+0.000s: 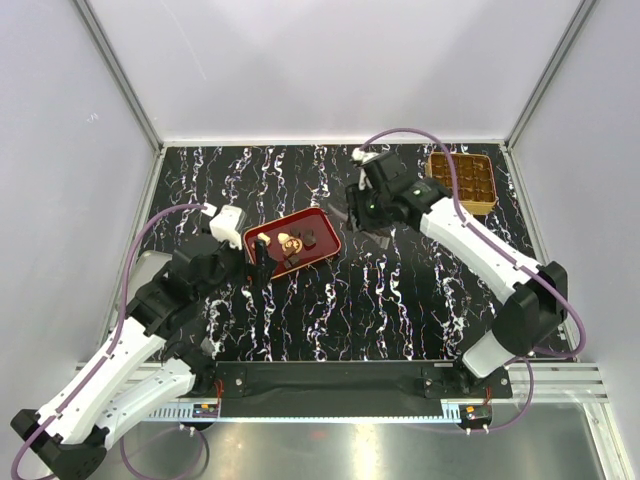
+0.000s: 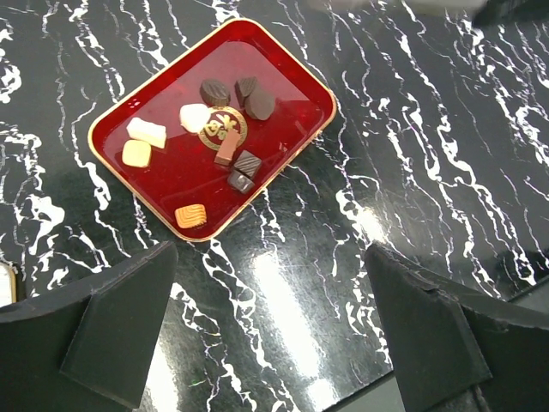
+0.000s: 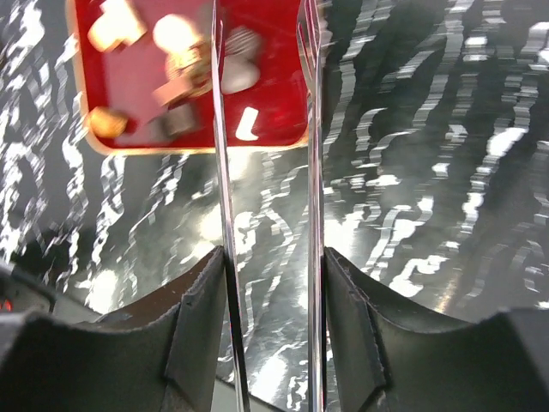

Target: Pack the chocolate

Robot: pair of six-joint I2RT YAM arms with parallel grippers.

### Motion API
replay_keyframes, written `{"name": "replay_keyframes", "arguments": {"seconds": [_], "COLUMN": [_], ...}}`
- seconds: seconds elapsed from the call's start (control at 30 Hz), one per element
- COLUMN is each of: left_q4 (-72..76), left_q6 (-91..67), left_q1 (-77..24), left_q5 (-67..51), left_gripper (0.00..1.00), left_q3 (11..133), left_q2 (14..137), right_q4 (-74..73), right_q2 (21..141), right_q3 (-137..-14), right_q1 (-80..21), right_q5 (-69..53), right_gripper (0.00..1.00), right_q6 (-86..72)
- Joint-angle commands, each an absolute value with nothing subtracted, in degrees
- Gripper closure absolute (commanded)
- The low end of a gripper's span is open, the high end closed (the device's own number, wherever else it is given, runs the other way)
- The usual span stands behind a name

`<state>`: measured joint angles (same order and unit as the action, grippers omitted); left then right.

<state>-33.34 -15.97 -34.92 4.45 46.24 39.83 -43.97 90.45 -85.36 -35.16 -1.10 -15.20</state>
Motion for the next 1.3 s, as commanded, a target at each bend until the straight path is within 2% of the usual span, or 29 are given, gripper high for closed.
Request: {"name": "replay_keyframes", "arguments": {"seconds": [0.0, 0.6, 1.27], "left_q4": [-31.55, -31.64, -31.29], "left_q6": [-14.85, -15.03, -14.94], "left_q1": [-34.80, -34.80, -34.80], "left_q5": [7.03, 7.91, 8.00], "left_gripper": [0.01, 0.01, 0.01], "left_q3": [46.50, 46.32, 46.14], "left_q2": [38.94, 37.79, 37.09], "right_q4": [-39.64, -36.57, -34.98], "right_q2": [90.17, 94.13, 101.77], "right_q3": [-85.25, -78.40, -80.51], "right_q1": [-39.45, -47.98, -50.45], "right_q5": [-0.27, 5.80, 11.25], "right_gripper": [0.47, 0.46, 0.47], "right_q6": [-16.35, -15.29, -13.89]}}
